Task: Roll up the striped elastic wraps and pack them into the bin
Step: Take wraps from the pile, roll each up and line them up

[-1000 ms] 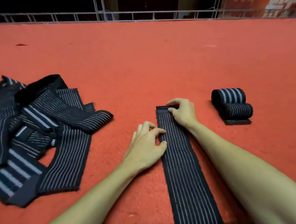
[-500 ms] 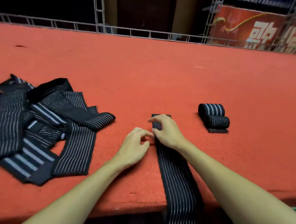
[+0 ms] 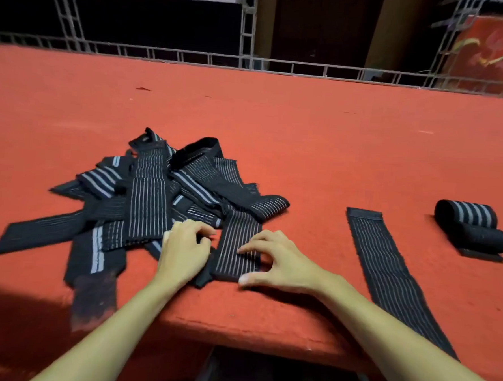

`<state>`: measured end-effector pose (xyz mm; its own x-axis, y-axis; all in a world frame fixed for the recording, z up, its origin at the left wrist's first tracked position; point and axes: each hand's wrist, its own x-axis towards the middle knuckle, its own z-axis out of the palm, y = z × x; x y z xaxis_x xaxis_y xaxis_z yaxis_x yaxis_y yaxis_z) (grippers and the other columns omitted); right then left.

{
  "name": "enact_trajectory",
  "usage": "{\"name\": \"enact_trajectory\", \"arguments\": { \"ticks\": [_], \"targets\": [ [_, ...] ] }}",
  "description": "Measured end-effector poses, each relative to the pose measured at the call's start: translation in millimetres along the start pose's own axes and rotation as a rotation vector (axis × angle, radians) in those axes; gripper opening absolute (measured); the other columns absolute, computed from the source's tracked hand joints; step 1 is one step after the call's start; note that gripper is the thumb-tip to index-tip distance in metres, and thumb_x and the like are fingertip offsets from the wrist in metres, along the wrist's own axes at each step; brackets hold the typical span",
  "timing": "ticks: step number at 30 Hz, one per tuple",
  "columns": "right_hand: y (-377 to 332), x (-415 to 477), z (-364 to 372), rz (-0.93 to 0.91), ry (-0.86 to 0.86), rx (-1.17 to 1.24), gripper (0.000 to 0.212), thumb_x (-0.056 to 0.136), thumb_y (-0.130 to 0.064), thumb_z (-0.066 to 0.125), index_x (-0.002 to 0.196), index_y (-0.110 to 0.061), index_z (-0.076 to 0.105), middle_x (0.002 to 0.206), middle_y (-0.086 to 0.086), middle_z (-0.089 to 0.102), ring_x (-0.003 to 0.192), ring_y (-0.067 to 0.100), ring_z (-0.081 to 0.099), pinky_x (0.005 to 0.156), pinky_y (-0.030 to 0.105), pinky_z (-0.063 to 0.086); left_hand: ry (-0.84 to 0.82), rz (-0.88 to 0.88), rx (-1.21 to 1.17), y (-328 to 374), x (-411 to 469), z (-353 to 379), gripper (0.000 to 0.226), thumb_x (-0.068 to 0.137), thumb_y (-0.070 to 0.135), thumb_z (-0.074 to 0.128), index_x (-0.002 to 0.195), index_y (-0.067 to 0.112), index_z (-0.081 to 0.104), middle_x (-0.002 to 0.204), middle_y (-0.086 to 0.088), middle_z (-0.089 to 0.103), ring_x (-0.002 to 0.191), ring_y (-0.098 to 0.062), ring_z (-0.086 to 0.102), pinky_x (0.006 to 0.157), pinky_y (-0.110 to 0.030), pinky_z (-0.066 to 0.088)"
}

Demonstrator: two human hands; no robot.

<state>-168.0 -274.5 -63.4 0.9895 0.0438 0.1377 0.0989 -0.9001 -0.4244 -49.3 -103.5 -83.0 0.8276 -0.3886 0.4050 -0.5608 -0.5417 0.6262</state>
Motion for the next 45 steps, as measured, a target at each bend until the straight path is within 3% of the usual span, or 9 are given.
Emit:
{"name": "enact_trajectory", "arguments": {
  "ticks": [3, 9, 14, 22, 27, 32, 37, 41, 45],
  "targets": [
    [4.6, 3.1, 8.0, 0.010, 0.003, -0.019, 0.062, 0.067, -0.070, 0.062, 0.118, -0.036, 0.064, 0.117, -0.014, 0.050, 0.109, 0.010, 0.039, 0.097, 0.033, 0.035, -0.045, -0.014, 0.014, -1.2, 3.7, 1.5, 0.023, 0.086, 0.012, 0.054, 0.089, 0.030, 0.068, 0.104, 0.009, 0.067, 0.109, -0.017, 0.051, 0.099, -0.038, 0.033],
    [19.5, 0.8, -1.5, 0.038, 0.280, 0.265, 0.007, 0.089, -0.018, 0.065, 0.089, -0.020, 0.072, 0.096, -0.015, 0.068, 0.089, -0.007, 0.058, 0.086, 0.023, 0.044, -0.067, -0.003, 0.027, 2.5, 1.8, 0.5, 0.020, 0.089, 0.017, 0.053, 0.096, 0.030, 0.065, 0.105, 0.012, 0.061, 0.109, -0.013, 0.048, 0.097, -0.033, 0.028],
    [24.4, -23.5, -37.6, 0.125, 0.321, 0.396, 0.030, 0.096, -0.007, 0.054, 0.071, -0.024, 0.051, 0.064, -0.014, 0.046, 0.057, -0.006, 0.042, 0.058, 0.016, 0.034, -0.056, 0.068, 0.071, 6.5, -5.3, 0.2, 0.016, 0.094, 0.023, 0.051, 0.103, 0.027, 0.063, 0.106, 0.012, 0.059, 0.109, -0.013, 0.048, 0.094, -0.029, 0.027],
    [37.1, -64.6, -75.8, 0.291, 0.028, 0.131, 0.031, 0.092, -0.019, 0.060, 0.063, -0.022, 0.049, 0.059, -0.010, 0.045, 0.053, -0.001, 0.039, 0.055, 0.020, 0.031, -0.053, 0.339, 0.071, 17.9, -13.0, 6.4, 0.035, 0.084, 0.039, 0.035, 0.100, 0.026, 0.062, 0.100, 0.016, 0.054, 0.101, -0.009, 0.050, 0.088, -0.023, 0.028],
    [38.2, -71.3, -82.9, 0.290, -0.270, -0.111, 0.033, 0.091, -0.042, 0.058, 0.066, -0.022, 0.052, 0.064, -0.006, 0.050, 0.062, 0.010, 0.045, 0.062, 0.030, 0.037, -0.055, 0.484, 0.142, 26.0, -5.8, 12.7, 0.027, 0.085, 0.016, 0.062, 0.112, 0.021, 0.062, 0.109, 0.007, 0.053, 0.107, -0.013, 0.048, 0.094, -0.031, 0.034],
    [31.5, -56.8, -78.9, 0.385, -0.160, -0.087, 0.056, 0.090, -0.067, 0.037, 0.063, -0.021, 0.051, 0.059, -0.003, 0.045, 0.055, 0.011, 0.042, 0.059, 0.031, 0.035, -0.216, 0.653, 0.223, 44.1, 16.1, 22.4, 0.049, 0.087, 0.033, 0.066, 0.133, 0.022, 0.053, 0.138, 0.002, 0.049, 0.130, -0.016, 0.041, 0.109, -0.034, 0.028],
    [56.1, -41.9, -69.1, 0.441, 0.090, -0.203, 0.020, 0.089, -0.046, 0.058, 0.092, -0.027, 0.063, 0.094, -0.002, 0.065, 0.095, 0.019, 0.061, 0.085, 0.037, 0.050, -0.393, 0.617, 0.374, 52.7, 37.8, 41.1, 0.051, 0.093, 0.042, 0.055, 0.140, 0.028, 0.042, 0.142, 0.008, 0.044, 0.131, -0.014, 0.041, 0.107, -0.036, 0.035],
    [69.2, -27.9, -60.9, 0.498, 0.140, -0.057, 0.060, 0.086, -0.043, 0.065, 0.137, -0.018, 0.044, 0.133, 0.004, 0.050, 0.125, 0.021, 0.047, 0.106, 0.035, 0.037, -0.437, 0.470, 0.255, 50.0, 39.3, 48.7, 0.041, 0.093, 0.033, 0.057, 0.133, 0.025, 0.049, 0.126, 0.007, 0.050, 0.121, -0.014, 0.048, 0.101, -0.036, 0.041],
    [70.2, -14.8, -56.3, 0.488, 0.157, 0.137, 0.062, 0.081, -0.031, 0.075, 0.135, -0.020, 0.047, 0.111, -0.001, 0.062, 0.097, 0.012, 0.059, 0.082, 0.020, 0.041, -0.348, 0.427, 0.144, 52.2, 35.3, 45.7, 0.036, 0.087, 0.010, 0.059, 0.119, 0.027, 0.057, 0.112, 0.008, 0.054, 0.112, -0.014, 0.053, 0.096, -0.035, 0.044]
  ]
}}
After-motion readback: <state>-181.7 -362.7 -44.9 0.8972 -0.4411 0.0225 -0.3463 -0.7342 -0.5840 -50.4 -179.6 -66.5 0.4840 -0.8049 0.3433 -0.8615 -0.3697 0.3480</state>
